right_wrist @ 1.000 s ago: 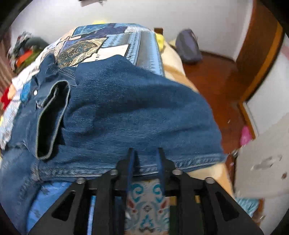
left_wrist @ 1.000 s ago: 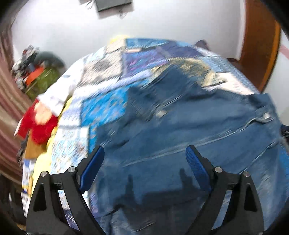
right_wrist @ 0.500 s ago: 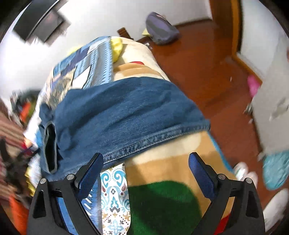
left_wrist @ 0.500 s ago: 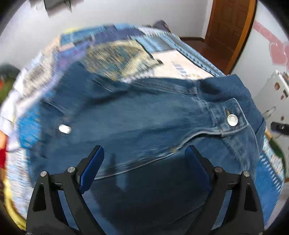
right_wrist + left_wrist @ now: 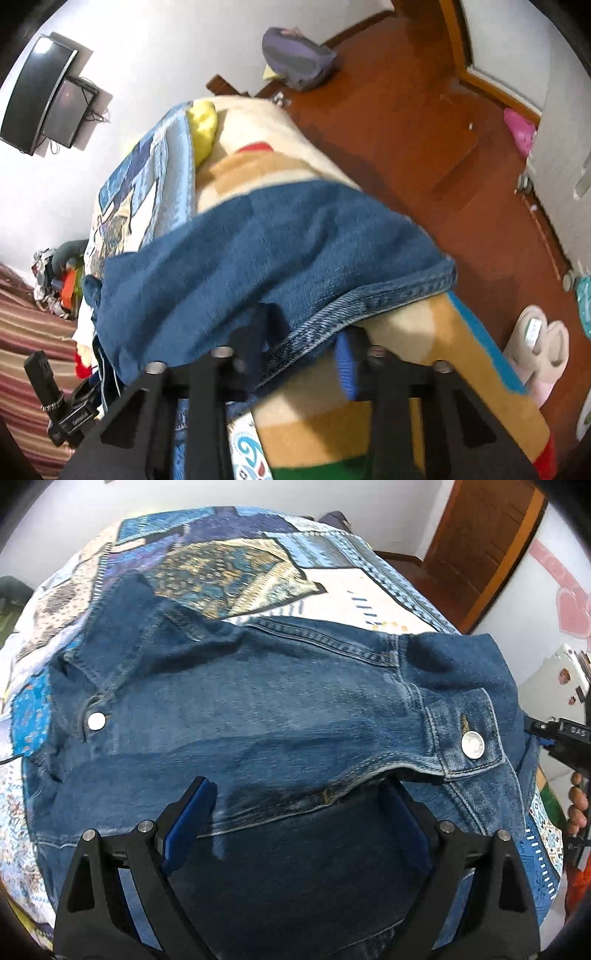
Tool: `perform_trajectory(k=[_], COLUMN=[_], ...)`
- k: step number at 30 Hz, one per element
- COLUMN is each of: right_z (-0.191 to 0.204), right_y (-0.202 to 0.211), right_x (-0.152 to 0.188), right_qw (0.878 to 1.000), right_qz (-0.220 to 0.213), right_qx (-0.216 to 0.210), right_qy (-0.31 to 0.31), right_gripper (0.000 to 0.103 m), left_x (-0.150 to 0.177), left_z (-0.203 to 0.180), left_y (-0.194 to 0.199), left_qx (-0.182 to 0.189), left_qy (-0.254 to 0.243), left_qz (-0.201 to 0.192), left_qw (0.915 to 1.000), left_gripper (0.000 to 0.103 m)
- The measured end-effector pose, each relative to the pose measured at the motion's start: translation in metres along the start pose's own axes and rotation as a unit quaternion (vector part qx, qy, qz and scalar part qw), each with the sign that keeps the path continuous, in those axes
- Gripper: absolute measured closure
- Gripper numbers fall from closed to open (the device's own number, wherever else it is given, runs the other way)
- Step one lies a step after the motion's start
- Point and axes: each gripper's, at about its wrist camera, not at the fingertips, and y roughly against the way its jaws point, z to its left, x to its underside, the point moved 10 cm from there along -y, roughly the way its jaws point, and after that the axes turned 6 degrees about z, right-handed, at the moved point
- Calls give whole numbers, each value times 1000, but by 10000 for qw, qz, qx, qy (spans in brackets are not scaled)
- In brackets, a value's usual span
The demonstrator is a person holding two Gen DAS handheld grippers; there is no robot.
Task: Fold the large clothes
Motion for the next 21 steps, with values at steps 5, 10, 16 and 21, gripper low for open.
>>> perform_trajectory(k=[5,10,16,21], right_z=[45,125,258,333], right_y=[54,118,145,90], right_x=[-19,-20,16,76], right_qw=[9957,9797,9503,9385], right_qz=[-757,-1374,-1472,-801], right_qx=[-177,-643,-1381,-1645], right_qy=[503,1308,2371,2927], right_gripper=[90,93,93,93], left_x=[3,7,17,39], left_z=[12,37,69,103], left_y=[32,74,129,162], left_qx=[-283,-690,-1066,-1078], left_qy=[-66,-93,-50,231], left_qz=[-402,-865,-1484,-1740], left_qw=[9988,9938,9832,9786], left_gripper=[11,11,11,11])
